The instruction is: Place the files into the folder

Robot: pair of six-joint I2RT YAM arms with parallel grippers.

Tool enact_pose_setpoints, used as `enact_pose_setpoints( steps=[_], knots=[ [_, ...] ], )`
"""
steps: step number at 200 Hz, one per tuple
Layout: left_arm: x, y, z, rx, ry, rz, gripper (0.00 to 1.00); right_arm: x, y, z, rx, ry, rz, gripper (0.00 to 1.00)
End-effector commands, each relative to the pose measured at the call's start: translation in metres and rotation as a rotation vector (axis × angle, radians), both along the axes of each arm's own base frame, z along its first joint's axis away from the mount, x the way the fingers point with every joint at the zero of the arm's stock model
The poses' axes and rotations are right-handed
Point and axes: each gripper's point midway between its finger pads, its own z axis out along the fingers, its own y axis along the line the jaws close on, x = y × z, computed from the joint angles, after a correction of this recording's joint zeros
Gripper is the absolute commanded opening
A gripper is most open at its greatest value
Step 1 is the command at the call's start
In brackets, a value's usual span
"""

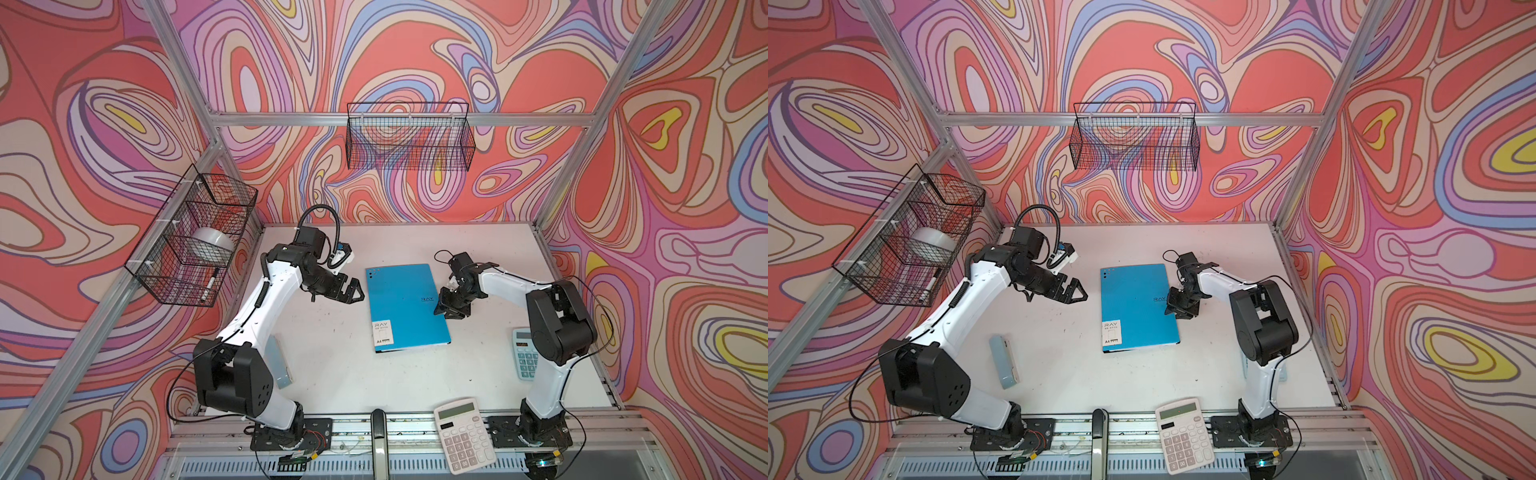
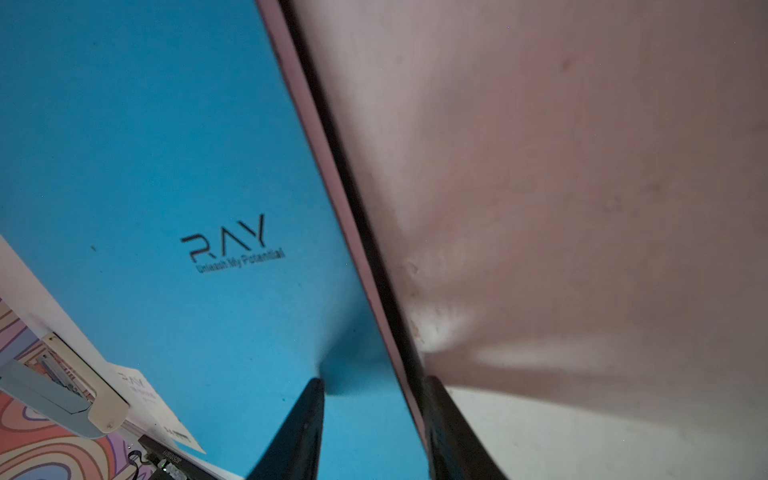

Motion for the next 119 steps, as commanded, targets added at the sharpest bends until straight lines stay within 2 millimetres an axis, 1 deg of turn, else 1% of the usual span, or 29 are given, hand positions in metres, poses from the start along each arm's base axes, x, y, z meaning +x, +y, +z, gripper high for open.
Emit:
enact_pose_setpoints(
  steps=[1, 24, 45, 86, 119],
  knots=[
    [-0.002, 0.004, 0.005, 0.021, -0.039, -0.013, 1.0, -0.01, 0.002, -0.013, -0.035, 0.035, -0.016, 0.41],
    [0.0, 0.005, 0.003, 0.03, -0.042, -0.014, 1.0, -0.02, 0.017, -0.018, -0.019, 0.044, -0.003, 0.41],
    [0.003, 0.005, 0.003, 0.03, -0.048, -0.01, 1.0, -0.023, 0.033, -0.016, 0.006, 0.042, 0.001, 0.41],
    [0.01, 0.005, 0.0, 0.033, -0.032, 0.009, 1.0, -0.015, 0.051, -0.016, 0.028, 0.03, 0.001, 0.41],
    [0.018, 0.005, 0.003, 0.032, -0.051, 0.025, 1.0, -0.005, 0.055, -0.017, 0.023, 0.011, -0.006, 0.41]
  ],
)
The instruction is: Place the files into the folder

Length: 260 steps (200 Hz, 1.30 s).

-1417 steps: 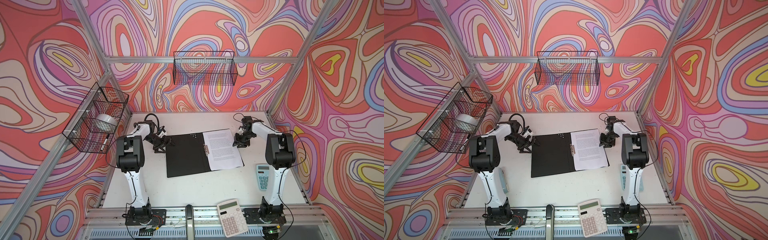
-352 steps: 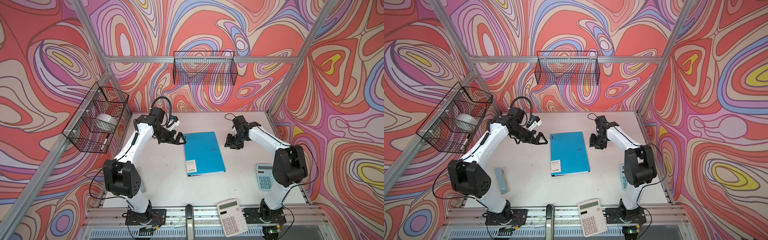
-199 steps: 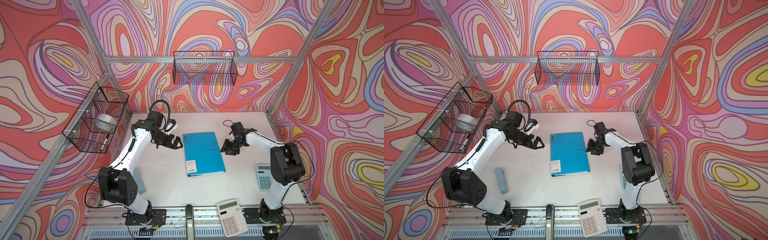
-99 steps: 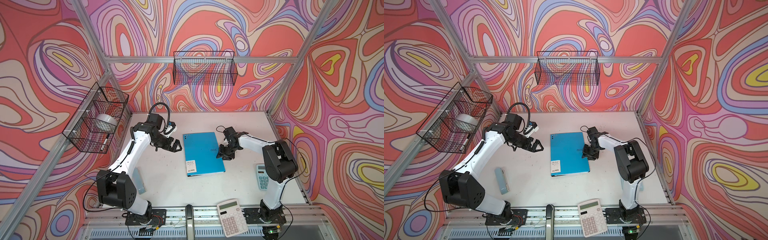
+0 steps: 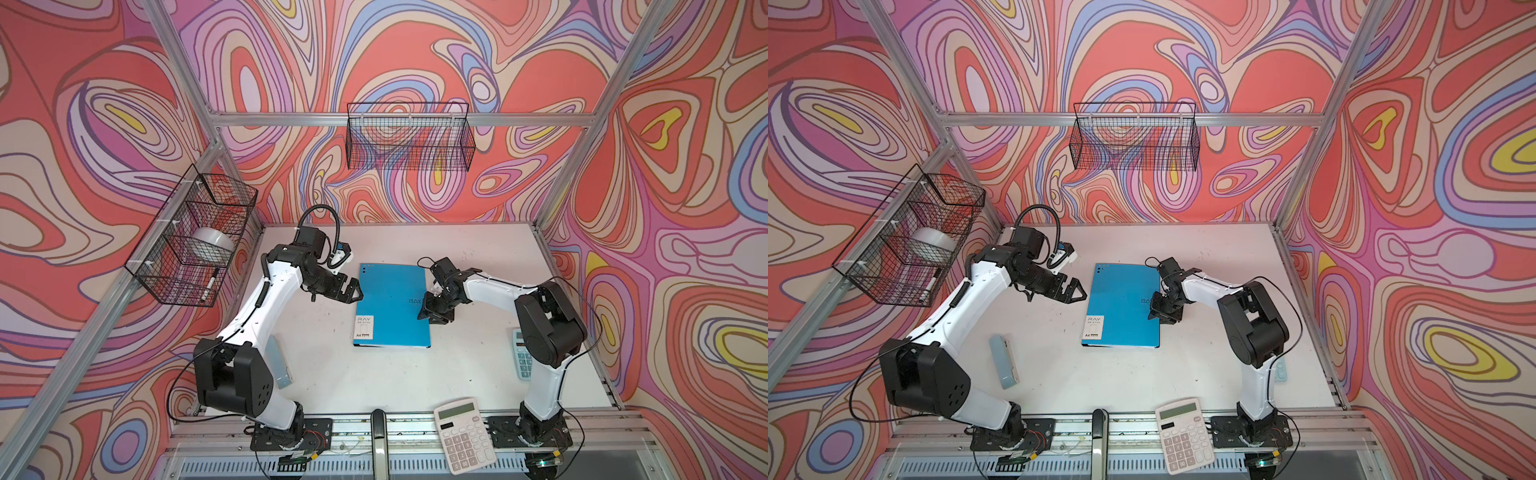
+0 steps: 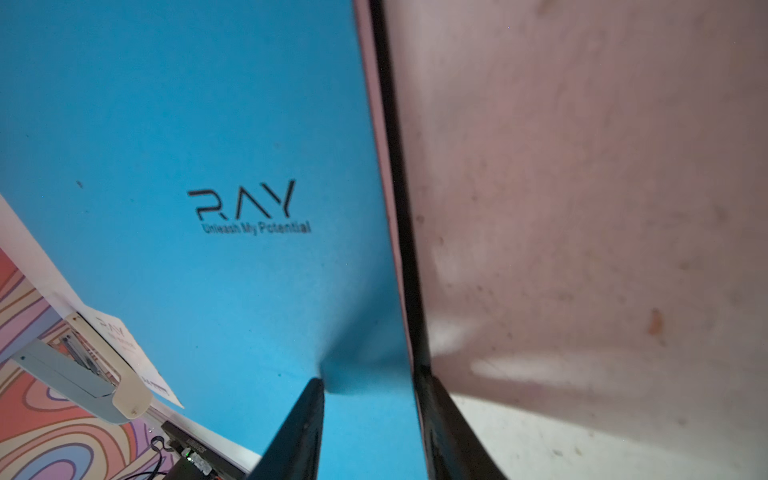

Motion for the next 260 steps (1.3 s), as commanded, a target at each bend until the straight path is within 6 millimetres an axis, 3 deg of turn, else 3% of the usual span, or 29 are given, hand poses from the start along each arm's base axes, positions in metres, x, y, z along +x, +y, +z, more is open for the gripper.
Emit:
enact_pose_setpoints(
  steps=[1, 36, 82, 109, 155, 172, 181, 194, 204, 230, 260],
  knots=[
    [0.012, 0.001, 0.006, 0.007, -0.034, 0.015, 1.0, 0.007, 0.0, -0.016, -0.033, 0.005, -0.019, 0.41],
    [0.021, 0.004, 0.008, 0.032, -0.053, 0.025, 1.0, 0.018, -0.009, -0.008, -0.105, -0.045, -0.014, 0.41],
    [0.051, 0.018, 0.019, 0.114, -0.162, 0.085, 1.0, 0.053, -0.022, 0.025, -0.205, -0.219, 0.019, 0.42],
    [0.067, 0.028, 0.018, 0.154, -0.229, 0.148, 1.0, 0.082, -0.021, 0.061, -0.191, -0.415, 0.04, 0.43],
    [0.089, 0.052, 0.016, 0.163, -0.422, 0.277, 1.0, 0.113, -0.032, 0.149, -0.205, -0.826, 0.041, 0.47],
    [0.097, 0.063, 0.017, 0.204, -0.537, 0.306, 1.0, 0.118, -0.04, 0.169, -0.244, -0.941, 0.068, 0.6],
    [0.099, 0.069, 0.015, 0.226, -0.587, 0.334, 1.0, 0.121, -0.045, 0.176, -0.273, -1.009, 0.056, 0.76],
    [0.104, 0.076, 0.019, 0.246, -0.669, 0.349, 1.0, 0.125, -0.057, 0.188, -0.317, -1.112, 0.005, 0.81],
    [0.104, 0.081, 0.018, 0.273, -0.692, 0.36, 1.0, 0.124, -0.064, 0.191, -0.338, -1.16, -0.015, 0.92],
    [0.105, 0.104, 0.016, 0.297, -0.724, 0.454, 1.0, 0.117, -0.07, 0.201, -0.399, -1.226, 0.049, 0.93],
    [0.107, 0.129, 0.003, 0.312, -0.717, 0.549, 1.0, 0.104, -0.108, 0.216, -0.539, -1.294, -0.076, 0.98]
  ],
)
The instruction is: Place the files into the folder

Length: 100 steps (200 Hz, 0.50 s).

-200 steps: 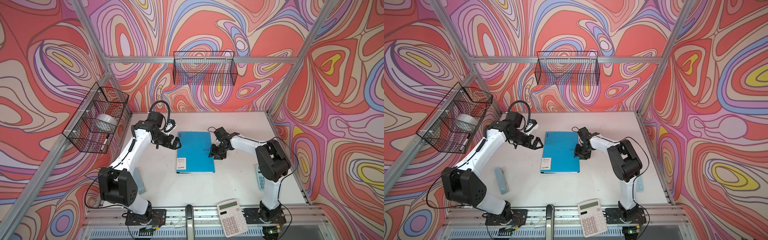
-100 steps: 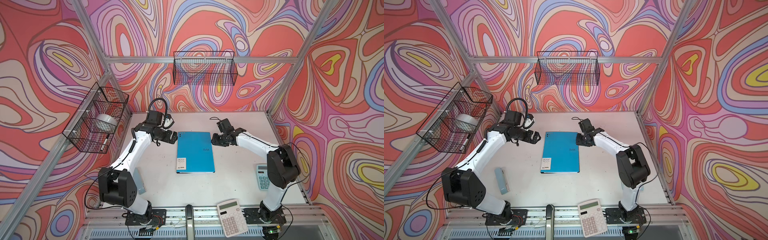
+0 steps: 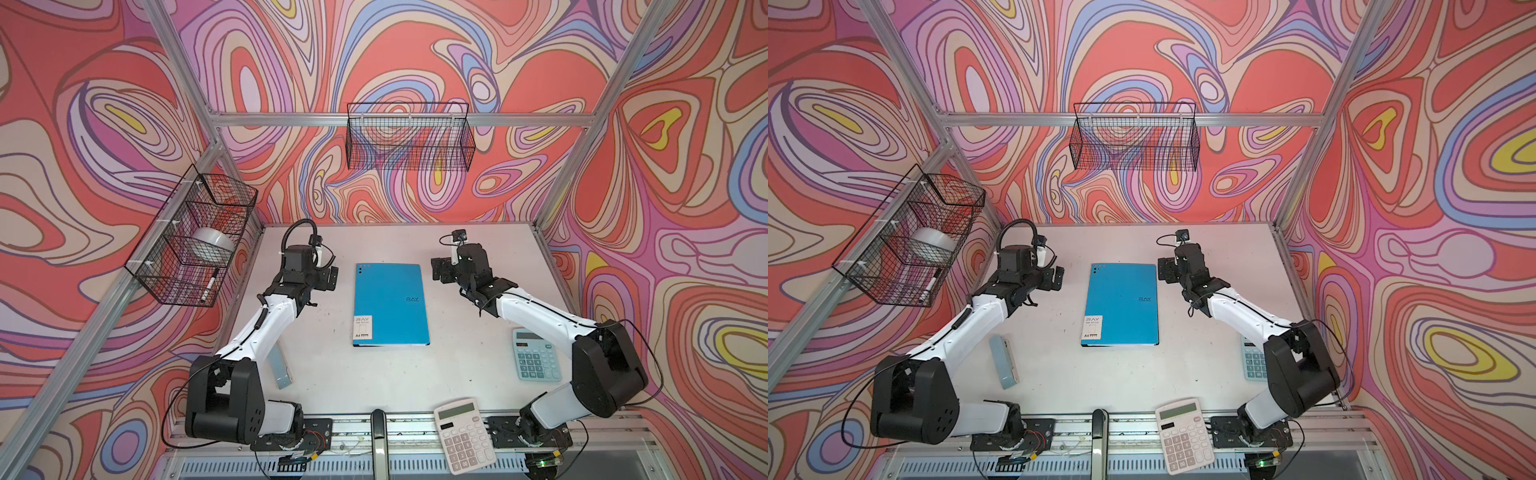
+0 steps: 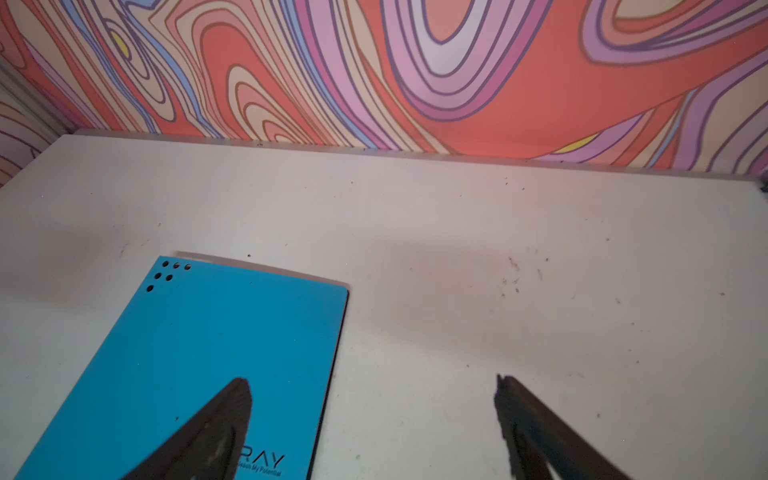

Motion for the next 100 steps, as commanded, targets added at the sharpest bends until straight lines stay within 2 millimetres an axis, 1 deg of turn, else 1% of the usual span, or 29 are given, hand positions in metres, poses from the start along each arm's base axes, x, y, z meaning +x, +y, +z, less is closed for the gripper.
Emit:
enact_pose_setpoints(
  steps=[1, 13, 21, 29, 51, 57, 68, 80, 84, 89, 92, 100],
  knots=[
    [0.01, 0.023, 0.013, 0.004, -0.103, 0.1, 1.0, -0.003, -0.036, 0.048, -0.048, -0.202, -0.137, 0.99],
    [0.01, 0.029, 0.006, -0.017, -0.097, 0.126, 1.0, -0.012, -0.053, 0.053, -0.062, -0.244, -0.203, 0.98],
    [0.01, 0.033, 0.002, -0.043, -0.099, 0.143, 1.0, -0.016, -0.057, 0.054, -0.07, -0.262, -0.201, 0.98],
    [0.009, 0.039, -0.001, -0.09, -0.112, 0.163, 1.0, -0.02, -0.061, 0.052, -0.087, -0.26, -0.198, 0.99],
    [0.008, 0.05, -0.013, -0.282, -0.13, 0.177, 1.0, -0.023, -0.086, 0.042, -0.038, -0.216, -0.281, 0.99],
    [0.009, 0.048, -0.018, -0.332, -0.118, 0.154, 1.0, -0.024, -0.091, 0.041, -0.018, -0.22, -0.286, 0.98],
    [0.008, 0.033, -0.022, -0.411, -0.101, 0.034, 1.0, -0.028, -0.1, 0.041, -0.003, -0.245, -0.305, 0.98],
    [0.003, 0.023, -0.023, -0.422, -0.149, -0.05, 1.0, -0.033, -0.111, 0.041, 0.005, -0.269, -0.324, 0.99],
    [0.0, 0.019, -0.027, -0.417, -0.171, -0.075, 1.0, -0.034, -0.116, 0.04, 0.002, -0.276, -0.336, 0.98],
    [-0.004, 0.017, -0.03, -0.409, -0.2, -0.092, 1.0, -0.036, -0.123, 0.04, -0.002, -0.288, -0.356, 0.98],
    [-0.004, 0.018, -0.027, -0.417, -0.233, -0.095, 1.0, -0.037, -0.126, 0.041, -0.003, -0.299, -0.364, 0.99],
    [-0.007, 0.022, -0.025, -0.412, -0.238, -0.079, 1.0, -0.041, -0.134, 0.041, -0.008, -0.322, -0.386, 0.99]
  ],
)
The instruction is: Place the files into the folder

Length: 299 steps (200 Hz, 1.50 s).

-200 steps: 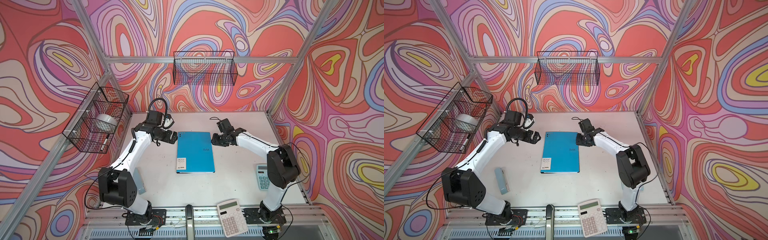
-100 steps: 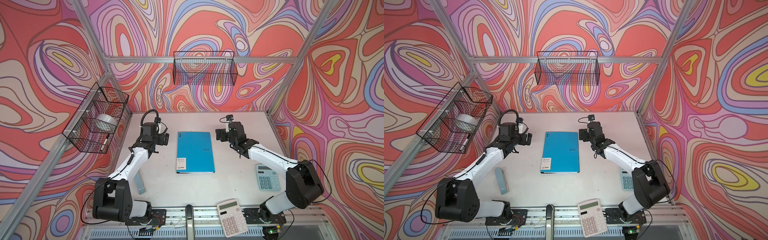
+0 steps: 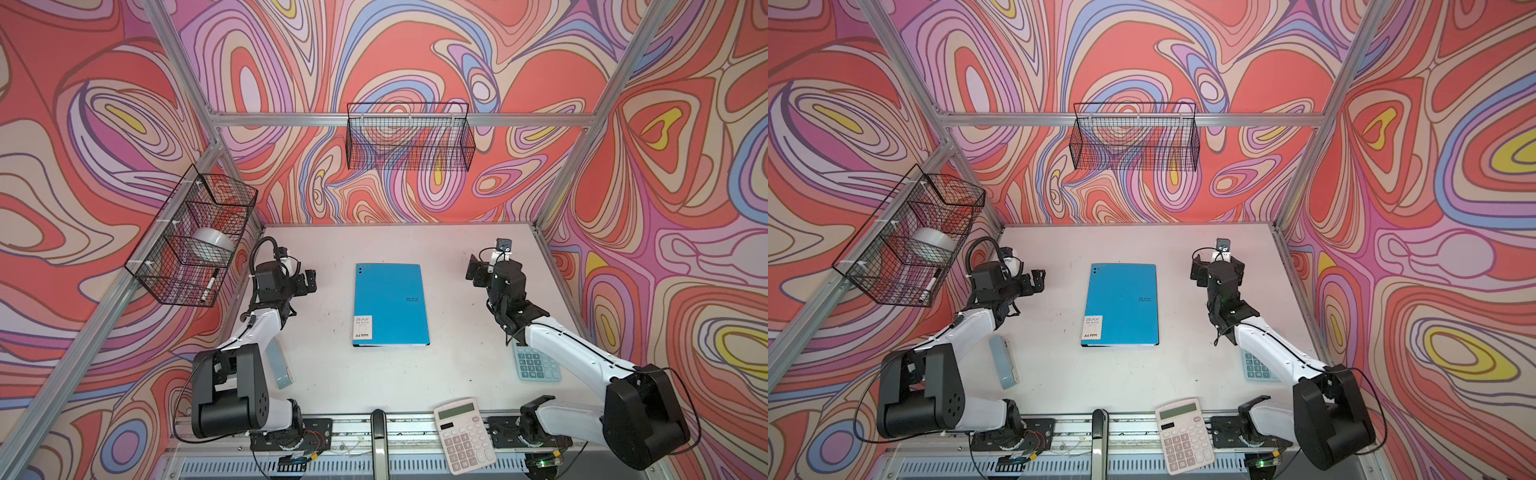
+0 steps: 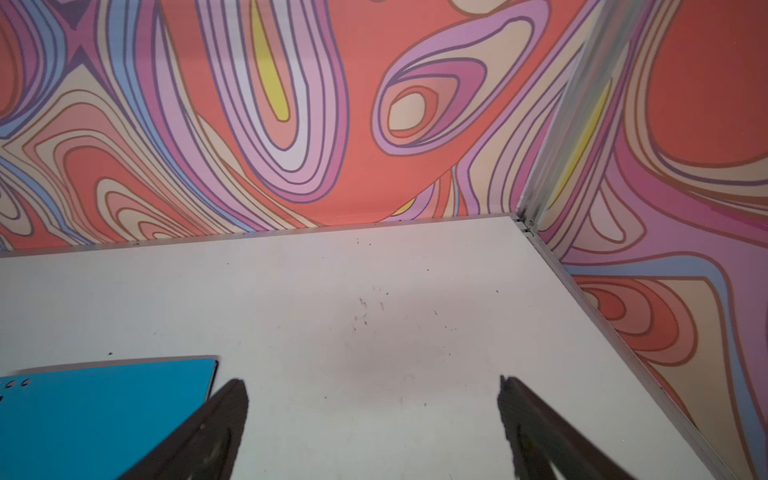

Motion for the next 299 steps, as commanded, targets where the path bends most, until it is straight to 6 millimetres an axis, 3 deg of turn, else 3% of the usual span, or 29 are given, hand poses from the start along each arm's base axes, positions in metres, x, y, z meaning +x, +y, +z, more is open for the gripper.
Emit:
enact_pose_setpoints(
  steps=[1, 12, 15, 33, 62, 89, 101, 149, 179, 190, 204, 224, 243, 277, 299],
  knots=[
    [-0.003, -0.025, 0.021, -0.067, -0.16, -0.132, 1.0, -0.008, -0.023, 0.013, 0.015, -0.099, -0.073, 0.98],
    [-0.005, -0.025, 0.029, -0.057, -0.23, -0.128, 1.0, -0.013, -0.032, 0.011, 0.019, -0.121, -0.092, 0.98],
    [-0.013, -0.026, 0.02, -0.062, -0.22, -0.13, 1.0, -0.014, -0.033, 0.011, 0.017, -0.125, -0.094, 0.98],
    [-0.029, -0.026, 0.019, -0.039, -0.236, -0.121, 1.0, -0.019, -0.043, -0.001, -0.014, -0.115, -0.125, 0.99],
    [-0.049, -0.032, -0.008, 0.004, -0.185, -0.162, 1.0, -0.03, -0.052, -0.015, -0.052, -0.089, -0.162, 0.98],
    [-0.035, -0.025, -0.007, 0.0, -0.251, -0.119, 1.0, -0.039, -0.06, -0.033, -0.087, -0.088, -0.178, 0.98],
    [-0.029, -0.021, -0.021, -0.008, -0.199, -0.104, 1.0, -0.04, -0.058, -0.038, -0.062, -0.112, -0.16, 0.99],
    [-0.037, -0.027, -0.02, 0.006, -0.279, -0.12, 1.0, -0.024, -0.05, -0.064, -0.11, -0.143, -0.084, 0.98],
    [-0.044, -0.035, -0.029, 0.085, -0.287, -0.118, 1.0, -0.018, -0.063, -0.084, -0.082, -0.162, -0.094, 0.99],
    [-0.047, -0.041, -0.024, 0.107, -0.379, -0.126, 1.0, -0.017, -0.067, -0.09, -0.07, -0.163, -0.1, 0.98],
    [-0.049, -0.04, -0.033, 0.116, -0.3, -0.122, 1.0, -0.018, -0.074, -0.095, -0.056, -0.181, -0.124, 0.98],
    [-0.032, -0.036, -0.032, 0.096, -0.288, -0.104, 1.0, -0.011, -0.07, -0.107, -0.048, -0.149, -0.078, 0.99],
    [-0.021, -0.036, -0.043, 0.096, -0.151, -0.122, 1.0, 0.003, -0.068, -0.117, -0.047, -0.105, -0.053, 0.99],
    [-0.02, -0.037, -0.041, 0.098, -0.187, -0.116, 1.0, 0.03, -0.071, -0.137, 0.02, 0.057, 0.013, 0.99],
    [-0.022, -0.037, -0.042, 0.1, -0.17, -0.12, 1.0, 0.03, -0.075, -0.136, 0.034, 0.046, 0.017, 0.99]
  ],
)
